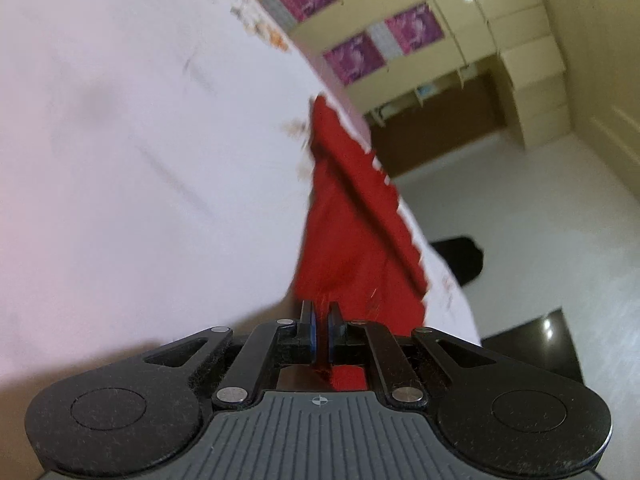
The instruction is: Fold small clothes
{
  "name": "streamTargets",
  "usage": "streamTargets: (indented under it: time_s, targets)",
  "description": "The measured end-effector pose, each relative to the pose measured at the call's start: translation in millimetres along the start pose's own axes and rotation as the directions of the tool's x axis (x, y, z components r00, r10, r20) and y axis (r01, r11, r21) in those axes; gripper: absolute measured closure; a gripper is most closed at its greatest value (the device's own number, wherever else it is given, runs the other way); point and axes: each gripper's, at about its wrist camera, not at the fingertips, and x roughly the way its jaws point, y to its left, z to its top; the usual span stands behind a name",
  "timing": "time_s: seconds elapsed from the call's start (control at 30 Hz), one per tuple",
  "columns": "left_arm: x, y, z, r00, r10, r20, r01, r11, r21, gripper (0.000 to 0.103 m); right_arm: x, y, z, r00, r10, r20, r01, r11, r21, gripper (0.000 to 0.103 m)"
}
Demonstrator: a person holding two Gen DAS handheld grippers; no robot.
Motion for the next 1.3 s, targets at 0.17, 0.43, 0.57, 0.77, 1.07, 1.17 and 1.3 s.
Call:
streamTargets:
  time_s: [0.17, 0.43, 0.57, 0.77, 1.07, 1.17, 1.3]
  targets:
    - [19, -42, 41, 0.999, -0.037, 0.018, 0.035, 0.997, 0.066, 0.098, -1, 20, 44, 0.999, 0.037, 0.015, -0.036, 0.998, -0.044, 0.097]
    - [86, -88, 132, 0.997, -0.046, 0.066, 0.041, 0.996, 0.084, 0.098, 29, 30, 143, 0.99, 0.094, 0.103, -0.097, 0.995, 0.015, 0.097]
    - [137, -100, 170, 0.998, -0.007, 0.063, 0.001, 0.996, 0.088, 0.098, 61, 22, 191, 0.989, 0.102, 0.109, -0.108, 0.993, 0.05, 0.097]
    - [205, -97, 211, 0.998, 0.053, 0.045, -0.057, 0.995, 0.082, 0.098, 130, -8, 245, 0.992, 0.094, 0.079, -0.104, 0.987, 0.126, 0.097]
    - [283, -63, 230, 0.991, 0.133, 0.016, -0.133, 0.991, 0.024, 0.098, 215, -63, 270, 0.993, 0.115, -0.017, -0.108, 0.966, 0.236, 0.097]
    - [297, -56, 232, 0.992, 0.125, 0.025, -0.125, 0.992, -0.005, 0.098, 229, -78, 271, 0.99, 0.139, -0.026, -0.126, 0.947, 0.297, 0.097]
    - [316, -56, 240, 0.992, 0.107, 0.061, -0.107, 0.994, -0.01, 0.097, 238, -89, 276, 0.98, 0.197, 0.034, -0.196, 0.913, 0.359, 0.083]
